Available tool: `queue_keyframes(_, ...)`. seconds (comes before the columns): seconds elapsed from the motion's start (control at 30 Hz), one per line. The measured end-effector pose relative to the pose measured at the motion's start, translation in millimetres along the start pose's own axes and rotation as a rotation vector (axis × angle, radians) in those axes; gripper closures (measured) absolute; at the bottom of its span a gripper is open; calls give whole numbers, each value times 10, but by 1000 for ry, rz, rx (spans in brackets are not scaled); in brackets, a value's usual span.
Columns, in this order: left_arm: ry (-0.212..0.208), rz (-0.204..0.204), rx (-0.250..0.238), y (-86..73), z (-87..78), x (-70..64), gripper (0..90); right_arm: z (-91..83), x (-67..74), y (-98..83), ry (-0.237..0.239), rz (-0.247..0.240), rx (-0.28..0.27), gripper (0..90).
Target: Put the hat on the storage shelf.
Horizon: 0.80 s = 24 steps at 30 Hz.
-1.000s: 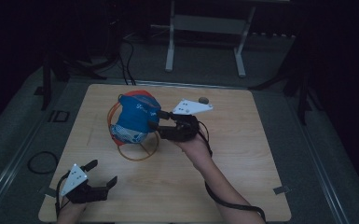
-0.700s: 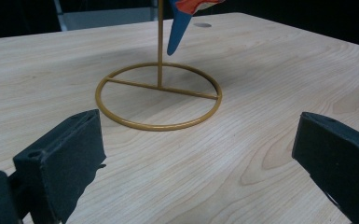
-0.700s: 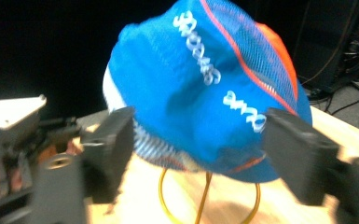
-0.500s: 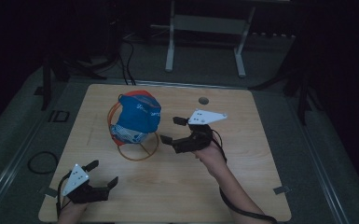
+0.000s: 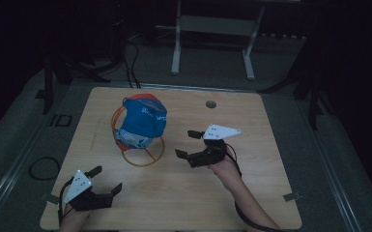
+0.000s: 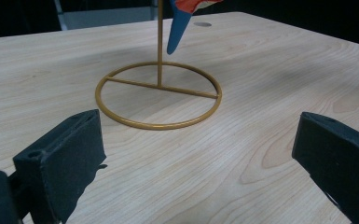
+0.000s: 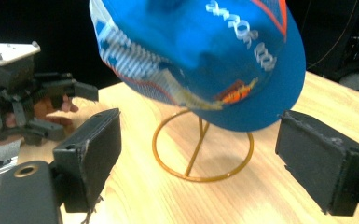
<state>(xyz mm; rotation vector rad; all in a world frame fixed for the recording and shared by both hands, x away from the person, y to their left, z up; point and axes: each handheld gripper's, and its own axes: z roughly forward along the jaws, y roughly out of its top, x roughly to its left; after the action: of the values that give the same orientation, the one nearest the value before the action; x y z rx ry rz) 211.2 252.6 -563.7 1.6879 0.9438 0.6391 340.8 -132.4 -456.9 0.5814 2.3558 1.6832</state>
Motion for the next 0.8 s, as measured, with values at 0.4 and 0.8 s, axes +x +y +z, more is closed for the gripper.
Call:
queue_keyframes(0.4, 0, -1, -1, -1, -2, 1, 26, 36, -61, -447, 12, 15, 59, 141)
queue_keyframes(0.8, -3, 1, -1, -1, 2, 1, 26, 6, -134, -896, 17, 10, 128, 150)
